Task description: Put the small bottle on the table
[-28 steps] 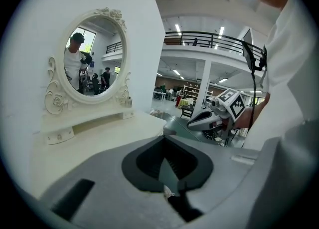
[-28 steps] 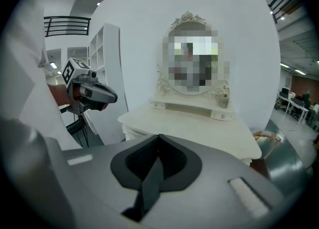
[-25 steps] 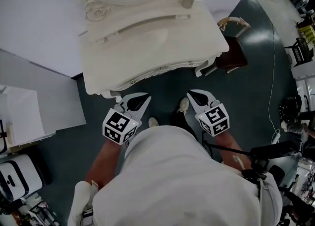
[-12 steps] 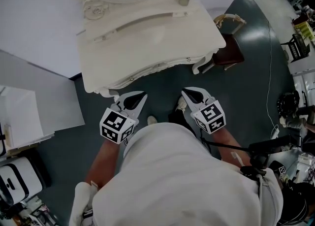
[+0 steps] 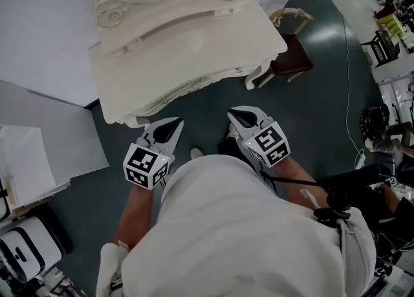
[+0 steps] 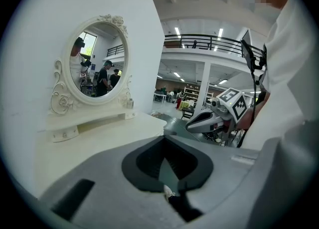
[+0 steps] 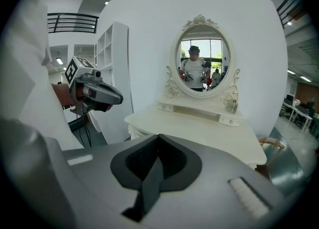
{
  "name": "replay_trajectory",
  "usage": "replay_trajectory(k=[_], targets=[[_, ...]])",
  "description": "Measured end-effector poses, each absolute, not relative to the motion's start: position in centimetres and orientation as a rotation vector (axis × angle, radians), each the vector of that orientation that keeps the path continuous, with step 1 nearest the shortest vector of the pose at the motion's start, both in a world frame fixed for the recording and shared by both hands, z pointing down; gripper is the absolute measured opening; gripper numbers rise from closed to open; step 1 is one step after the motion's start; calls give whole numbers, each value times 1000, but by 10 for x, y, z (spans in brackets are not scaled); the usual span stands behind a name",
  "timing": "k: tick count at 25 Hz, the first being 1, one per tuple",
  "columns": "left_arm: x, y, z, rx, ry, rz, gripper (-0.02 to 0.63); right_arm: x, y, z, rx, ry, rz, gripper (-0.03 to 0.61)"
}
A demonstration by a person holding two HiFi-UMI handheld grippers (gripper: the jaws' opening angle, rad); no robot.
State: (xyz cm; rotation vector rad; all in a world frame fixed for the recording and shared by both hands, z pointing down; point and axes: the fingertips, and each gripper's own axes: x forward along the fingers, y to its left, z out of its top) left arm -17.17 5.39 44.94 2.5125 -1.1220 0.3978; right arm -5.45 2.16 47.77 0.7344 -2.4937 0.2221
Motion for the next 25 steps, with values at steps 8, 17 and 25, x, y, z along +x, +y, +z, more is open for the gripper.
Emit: replay_trajectory(k=[8,17,25], targets=[[-181,55,458,2502,-1121,389,3,-65,20,483,722,-2491,198,0],[-187,56,467,2497,-1116,389,3,-75,21,488,707,-2490,193,0],[-192,54,467,2485,-1124,395,3,-79,17,487,693,-2492,190,0]])
